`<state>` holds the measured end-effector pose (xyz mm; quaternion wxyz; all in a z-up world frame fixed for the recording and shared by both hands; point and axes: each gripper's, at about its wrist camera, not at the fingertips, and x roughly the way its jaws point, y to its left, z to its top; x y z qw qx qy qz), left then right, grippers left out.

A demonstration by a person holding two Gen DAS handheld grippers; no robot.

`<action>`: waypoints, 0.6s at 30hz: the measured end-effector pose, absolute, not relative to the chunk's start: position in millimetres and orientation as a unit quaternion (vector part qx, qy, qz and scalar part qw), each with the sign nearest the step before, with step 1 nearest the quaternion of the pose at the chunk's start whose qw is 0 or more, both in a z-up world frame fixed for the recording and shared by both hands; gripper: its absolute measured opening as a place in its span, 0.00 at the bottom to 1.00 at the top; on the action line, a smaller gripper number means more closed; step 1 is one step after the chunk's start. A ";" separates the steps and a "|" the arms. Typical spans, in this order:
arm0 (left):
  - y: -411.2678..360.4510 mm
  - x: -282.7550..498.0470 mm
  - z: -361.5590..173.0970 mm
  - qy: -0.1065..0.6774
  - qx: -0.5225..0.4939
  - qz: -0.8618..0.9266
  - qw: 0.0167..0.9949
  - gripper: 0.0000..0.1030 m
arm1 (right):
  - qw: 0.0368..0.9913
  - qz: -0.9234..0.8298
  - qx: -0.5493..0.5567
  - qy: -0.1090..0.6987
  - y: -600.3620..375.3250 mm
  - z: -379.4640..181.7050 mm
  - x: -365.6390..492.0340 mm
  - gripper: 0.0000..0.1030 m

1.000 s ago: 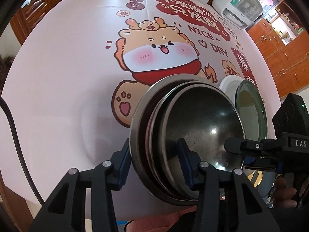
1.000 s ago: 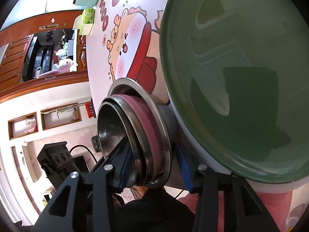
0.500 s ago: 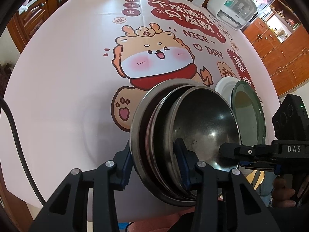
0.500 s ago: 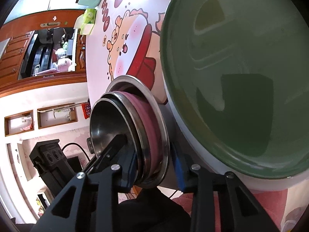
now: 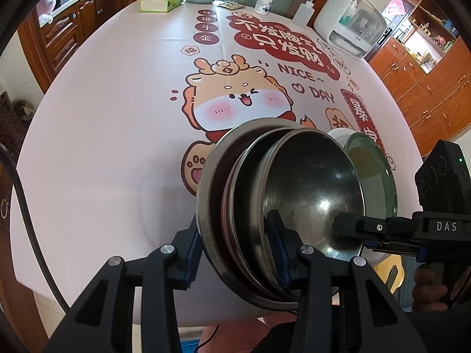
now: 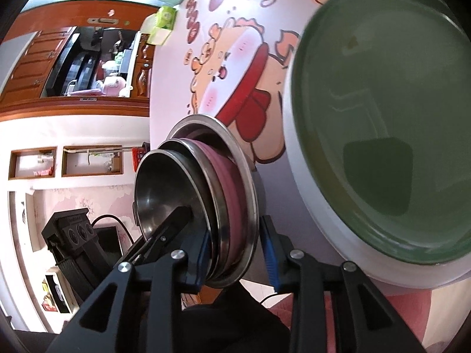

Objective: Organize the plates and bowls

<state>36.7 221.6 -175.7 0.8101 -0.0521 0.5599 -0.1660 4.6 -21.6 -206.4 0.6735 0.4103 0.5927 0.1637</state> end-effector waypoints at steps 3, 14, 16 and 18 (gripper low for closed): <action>220.7 33.8 -169.0 0.554 -0.050 -0.165 0.814 0.39 | 0.680 0.170 0.405 0.588 -22.5 -200.2 3.4 0.31; 195.9 18.7 -135.6 0.526 -0.036 -0.174 0.832 0.39 | 0.706 0.185 0.396 0.557 -47.9 -171.6 -5.0 0.30; 187.7 16.8 -129.8 0.521 -0.033 -0.176 0.835 0.39 | 0.711 0.186 0.393 0.553 -54.6 -167.1 -6.6 0.30; 179.2 14.6 -124.4 0.517 -0.031 -0.178 0.837 0.39 | 0.716 0.187 0.389 0.549 -61.7 -162.9 -8.5 0.30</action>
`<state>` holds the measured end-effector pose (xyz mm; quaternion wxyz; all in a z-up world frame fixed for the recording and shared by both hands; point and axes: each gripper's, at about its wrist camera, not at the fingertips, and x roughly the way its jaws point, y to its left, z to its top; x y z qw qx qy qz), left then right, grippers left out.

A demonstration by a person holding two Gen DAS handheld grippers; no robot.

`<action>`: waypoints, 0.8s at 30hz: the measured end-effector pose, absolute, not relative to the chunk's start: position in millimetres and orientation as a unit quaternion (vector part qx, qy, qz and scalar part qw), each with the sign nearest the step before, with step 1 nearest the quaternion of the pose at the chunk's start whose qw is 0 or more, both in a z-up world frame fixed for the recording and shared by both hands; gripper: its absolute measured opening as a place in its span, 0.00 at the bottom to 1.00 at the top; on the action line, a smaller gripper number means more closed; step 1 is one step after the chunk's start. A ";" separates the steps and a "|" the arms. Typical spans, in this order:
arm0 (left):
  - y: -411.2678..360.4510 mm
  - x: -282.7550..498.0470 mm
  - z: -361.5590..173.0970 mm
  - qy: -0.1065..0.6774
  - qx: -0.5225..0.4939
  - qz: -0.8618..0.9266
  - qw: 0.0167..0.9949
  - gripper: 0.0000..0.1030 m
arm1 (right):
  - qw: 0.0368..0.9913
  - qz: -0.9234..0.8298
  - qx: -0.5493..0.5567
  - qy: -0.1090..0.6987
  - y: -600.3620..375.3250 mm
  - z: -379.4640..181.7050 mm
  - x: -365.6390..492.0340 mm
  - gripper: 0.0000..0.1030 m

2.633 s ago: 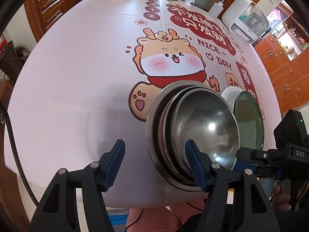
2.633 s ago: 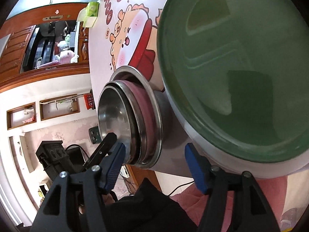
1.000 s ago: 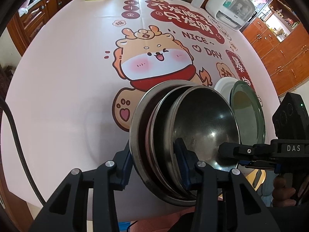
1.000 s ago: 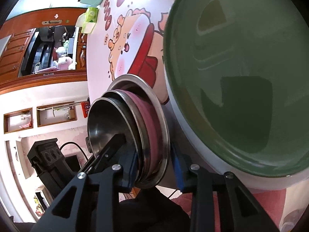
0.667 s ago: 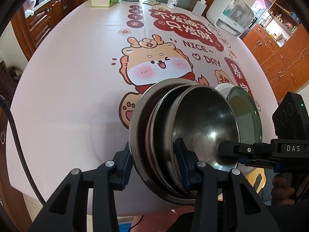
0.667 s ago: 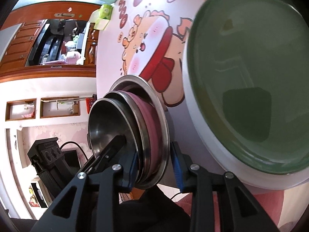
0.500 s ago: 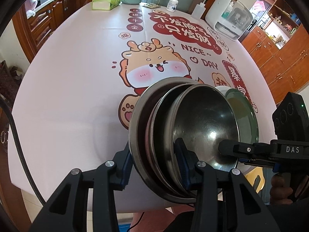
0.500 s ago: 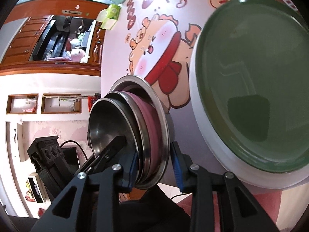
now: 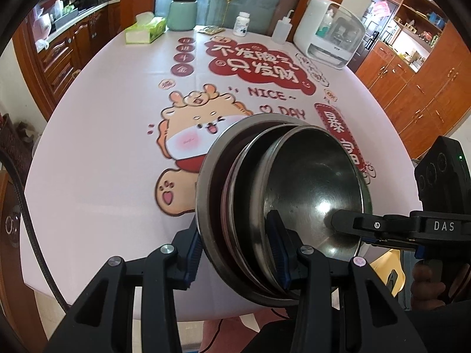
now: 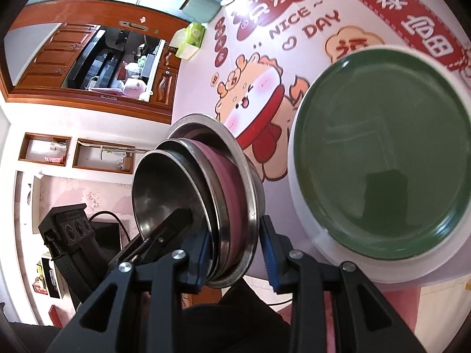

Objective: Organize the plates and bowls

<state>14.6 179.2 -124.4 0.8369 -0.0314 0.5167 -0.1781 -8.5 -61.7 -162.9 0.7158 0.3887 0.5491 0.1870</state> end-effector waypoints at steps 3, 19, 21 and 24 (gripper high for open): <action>165.4 13.1 -118.5 0.513 -0.029 -0.183 0.838 0.39 | 0.721 0.185 0.386 0.544 -75.7 -158.2 -10.2 0.30; 74.2 20.3 -117.6 0.526 -0.006 -0.211 0.824 0.39 | 0.723 0.155 0.391 0.548 -157.3 -160.3 -13.6 0.30; 63.5 21.8 -122.1 0.533 -0.003 -0.213 0.819 0.39 | 0.719 0.150 0.390 0.555 -168.5 -163.4 -13.5 0.30; 49.2 24.4 -129.8 0.546 0.000 -0.212 0.810 0.39 | 0.712 0.147 0.389 0.565 -180.2 -169.0 -12.1 0.30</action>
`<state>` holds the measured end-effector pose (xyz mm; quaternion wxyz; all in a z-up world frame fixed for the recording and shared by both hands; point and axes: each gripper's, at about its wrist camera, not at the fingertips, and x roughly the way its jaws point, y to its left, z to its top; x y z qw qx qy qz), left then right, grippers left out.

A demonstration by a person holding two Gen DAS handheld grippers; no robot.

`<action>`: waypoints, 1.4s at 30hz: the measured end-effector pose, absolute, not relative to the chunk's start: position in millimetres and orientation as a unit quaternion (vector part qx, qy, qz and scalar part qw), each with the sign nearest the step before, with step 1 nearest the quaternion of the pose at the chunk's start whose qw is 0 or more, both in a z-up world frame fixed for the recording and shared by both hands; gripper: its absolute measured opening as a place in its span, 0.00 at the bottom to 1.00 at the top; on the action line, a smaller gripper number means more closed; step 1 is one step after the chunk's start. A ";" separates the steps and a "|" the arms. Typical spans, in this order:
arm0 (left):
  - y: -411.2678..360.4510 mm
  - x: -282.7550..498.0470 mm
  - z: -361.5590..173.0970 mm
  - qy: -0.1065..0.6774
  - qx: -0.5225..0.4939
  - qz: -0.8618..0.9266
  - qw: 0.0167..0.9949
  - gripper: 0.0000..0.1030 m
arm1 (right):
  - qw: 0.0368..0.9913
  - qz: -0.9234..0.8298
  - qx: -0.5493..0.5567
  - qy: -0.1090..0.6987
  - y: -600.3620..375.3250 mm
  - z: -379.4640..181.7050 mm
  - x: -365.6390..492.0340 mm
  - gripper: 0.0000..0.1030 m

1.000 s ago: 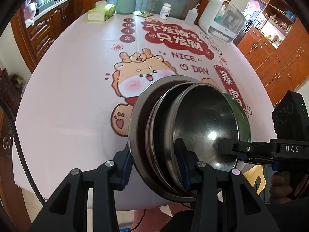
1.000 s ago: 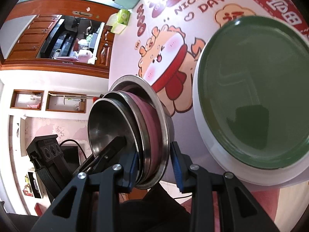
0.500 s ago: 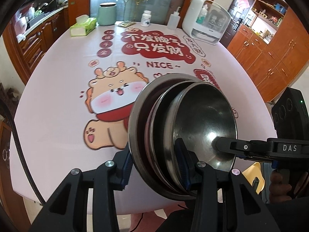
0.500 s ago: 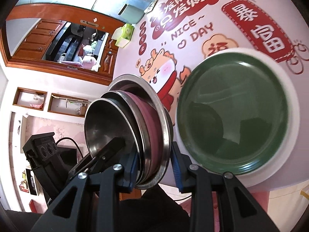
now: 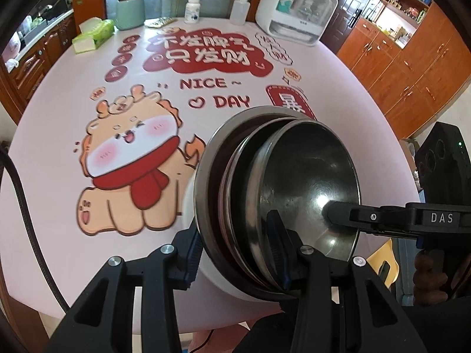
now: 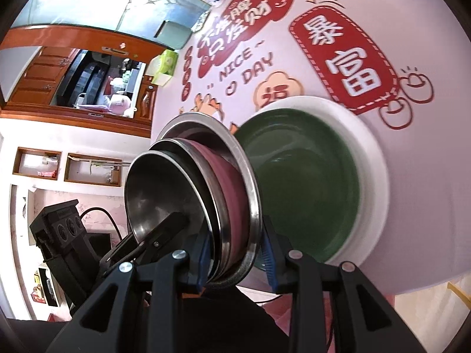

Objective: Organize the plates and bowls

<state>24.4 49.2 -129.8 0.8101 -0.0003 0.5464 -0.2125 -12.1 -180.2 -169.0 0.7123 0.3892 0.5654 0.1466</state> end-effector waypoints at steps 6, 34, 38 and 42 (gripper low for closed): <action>31.5 26.9 -144.9 0.568 -0.006 -0.199 0.798 0.39 | 0.698 0.149 0.381 0.588 -195.8 -181.5 -6.1 0.30; 15.3 27.7 -166.6 0.605 -0.028 -0.070 0.793 0.41 | 0.712 0.201 0.252 0.624 -200.1 -185.6 23.6 0.32; 20.8 27.6 -160.2 0.598 -0.024 -0.069 0.798 0.41 | 0.727 0.188 0.255 0.610 -202.5 -176.6 20.2 0.38; 25.9 27.9 -154.7 0.587 -0.021 -0.082 0.805 0.44 | 0.747 0.161 0.262 0.590 -204.7 -167.1 12.8 0.47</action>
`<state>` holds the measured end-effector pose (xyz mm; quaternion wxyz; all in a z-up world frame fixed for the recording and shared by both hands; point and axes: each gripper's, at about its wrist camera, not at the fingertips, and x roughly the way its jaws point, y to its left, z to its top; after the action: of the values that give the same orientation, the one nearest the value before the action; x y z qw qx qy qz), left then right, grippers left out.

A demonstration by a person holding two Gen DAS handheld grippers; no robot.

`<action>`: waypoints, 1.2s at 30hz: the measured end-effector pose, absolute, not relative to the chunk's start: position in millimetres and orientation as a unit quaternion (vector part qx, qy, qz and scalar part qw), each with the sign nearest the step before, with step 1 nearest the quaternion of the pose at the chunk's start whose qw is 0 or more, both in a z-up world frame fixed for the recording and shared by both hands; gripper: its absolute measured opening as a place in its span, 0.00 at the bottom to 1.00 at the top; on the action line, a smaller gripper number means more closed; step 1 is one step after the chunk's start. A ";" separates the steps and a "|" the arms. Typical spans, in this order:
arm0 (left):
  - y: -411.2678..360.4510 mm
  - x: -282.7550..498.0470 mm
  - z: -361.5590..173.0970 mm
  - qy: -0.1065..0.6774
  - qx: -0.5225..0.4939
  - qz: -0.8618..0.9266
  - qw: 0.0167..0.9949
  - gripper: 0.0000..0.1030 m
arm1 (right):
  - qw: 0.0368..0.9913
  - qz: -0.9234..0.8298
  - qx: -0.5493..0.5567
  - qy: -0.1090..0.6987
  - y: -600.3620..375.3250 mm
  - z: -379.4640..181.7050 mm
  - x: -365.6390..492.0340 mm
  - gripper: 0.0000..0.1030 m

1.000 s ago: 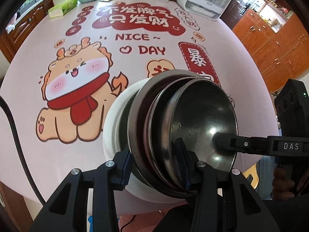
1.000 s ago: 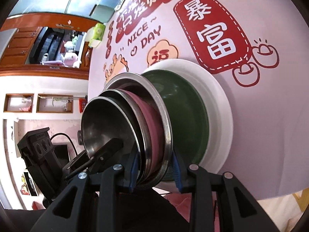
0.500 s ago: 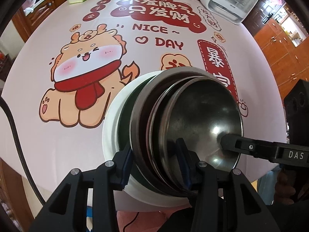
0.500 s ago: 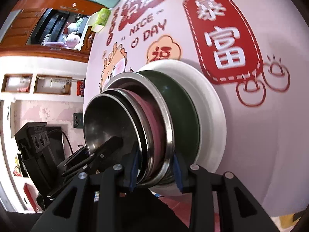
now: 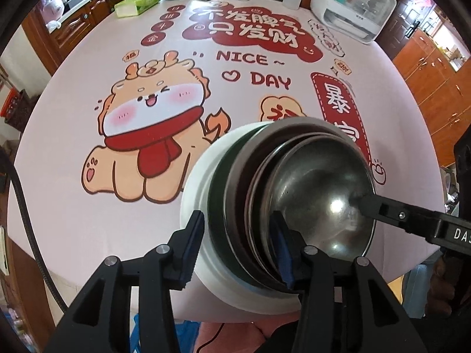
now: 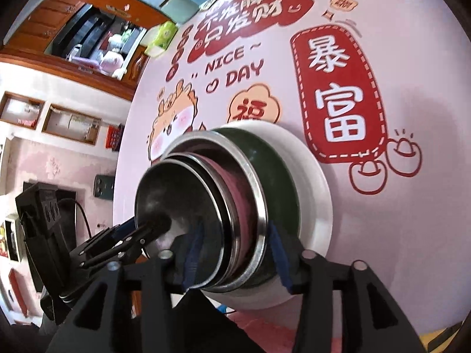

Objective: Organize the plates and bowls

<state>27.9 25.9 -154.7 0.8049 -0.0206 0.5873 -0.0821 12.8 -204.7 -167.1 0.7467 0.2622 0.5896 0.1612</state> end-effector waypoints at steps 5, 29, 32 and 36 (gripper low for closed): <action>32.8 25.8 -144.6 0.580 -0.020 -0.101 0.808 0.46 | 0.772 0.115 0.260 0.568 -205.2 -154.5 1.5 0.47; 78.7 -45.3 -22.5 0.417 0.011 -0.086 0.905 0.67 | 0.899 0.042 0.153 0.407 -143.8 -28.0 -97.1 0.87; 79.7 -56.5 -9.7 0.394 0.013 -0.080 0.916 0.74 | 0.903 0.047 0.137 0.405 -136.4 -17.3 -106.7 0.91; 76.3 -70.3 0.0 0.373 0.027 -0.065 0.925 0.85 | 0.901 0.048 0.129 0.411 -129.8 -11.3 -118.1 0.94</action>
<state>-70.3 76.3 0.0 0.9253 0.0273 0.3726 -0.0648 -118.1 -129.8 -11.3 0.9013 0.1292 0.4106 0.0478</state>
